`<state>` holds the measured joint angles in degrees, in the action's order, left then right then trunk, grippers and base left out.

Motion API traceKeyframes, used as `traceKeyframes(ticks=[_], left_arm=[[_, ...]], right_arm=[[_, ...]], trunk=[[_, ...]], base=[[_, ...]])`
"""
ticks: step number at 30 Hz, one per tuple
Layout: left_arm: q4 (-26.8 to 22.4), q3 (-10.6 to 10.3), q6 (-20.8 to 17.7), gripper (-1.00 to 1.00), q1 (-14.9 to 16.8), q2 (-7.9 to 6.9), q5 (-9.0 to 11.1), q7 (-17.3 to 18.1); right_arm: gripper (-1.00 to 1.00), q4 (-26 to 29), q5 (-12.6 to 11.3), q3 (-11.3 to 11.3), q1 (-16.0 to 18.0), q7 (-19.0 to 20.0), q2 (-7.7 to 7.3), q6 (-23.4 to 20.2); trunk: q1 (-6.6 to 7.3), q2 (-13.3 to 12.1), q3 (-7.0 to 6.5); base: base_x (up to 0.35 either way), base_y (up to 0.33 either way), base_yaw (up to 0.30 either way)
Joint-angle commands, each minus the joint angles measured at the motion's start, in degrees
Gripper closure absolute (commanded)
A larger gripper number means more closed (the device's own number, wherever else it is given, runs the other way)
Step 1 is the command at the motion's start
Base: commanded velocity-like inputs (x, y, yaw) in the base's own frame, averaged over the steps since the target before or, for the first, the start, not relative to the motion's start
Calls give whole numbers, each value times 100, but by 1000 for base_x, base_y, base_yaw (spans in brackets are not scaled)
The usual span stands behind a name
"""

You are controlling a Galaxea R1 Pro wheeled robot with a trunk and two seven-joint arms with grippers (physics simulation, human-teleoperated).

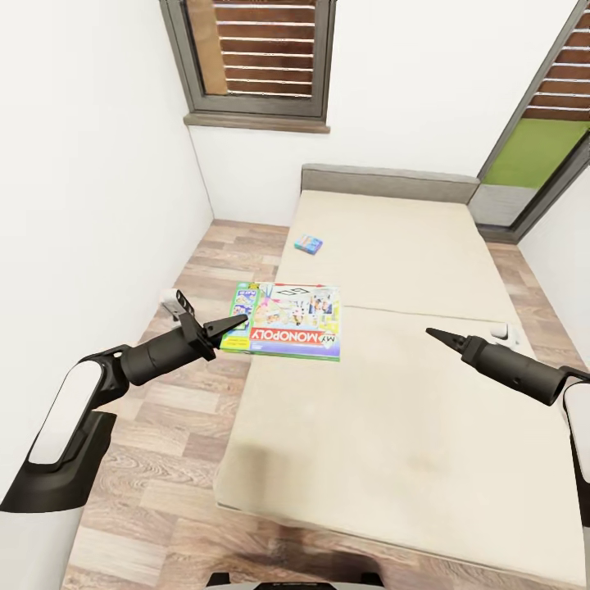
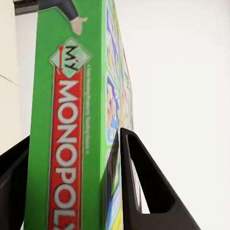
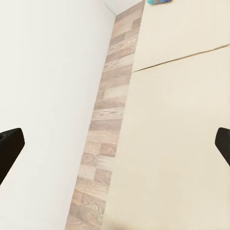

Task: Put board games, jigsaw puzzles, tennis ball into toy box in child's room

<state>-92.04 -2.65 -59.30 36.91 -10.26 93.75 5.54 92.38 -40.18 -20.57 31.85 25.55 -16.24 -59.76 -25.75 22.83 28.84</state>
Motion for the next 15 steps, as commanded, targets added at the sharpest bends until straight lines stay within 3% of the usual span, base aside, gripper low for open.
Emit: traceKeyframes(ticks=[1, 7, 15], left_arm=[[4, 1, -4, 100, 2, -5, -52, 52], [17, 11, 2, 100, -4, -7, -60, -79], [67, 19, 5, 100, -1, 6, -49, -615]], right_arm=[[-100, 0, 54, -10, 5, 61, 0, -24], [-100, 0, 54, -13, 5, 57, -2, -24], [-100, -1, 71, -4, 5, 51, 9, -24]], trunk=[[-3, 9, -2], [-3, 9, -58], [-3, 9, -132]], base=[[0, 0, 0], [0, 0, 0], [0, 0, 0]])
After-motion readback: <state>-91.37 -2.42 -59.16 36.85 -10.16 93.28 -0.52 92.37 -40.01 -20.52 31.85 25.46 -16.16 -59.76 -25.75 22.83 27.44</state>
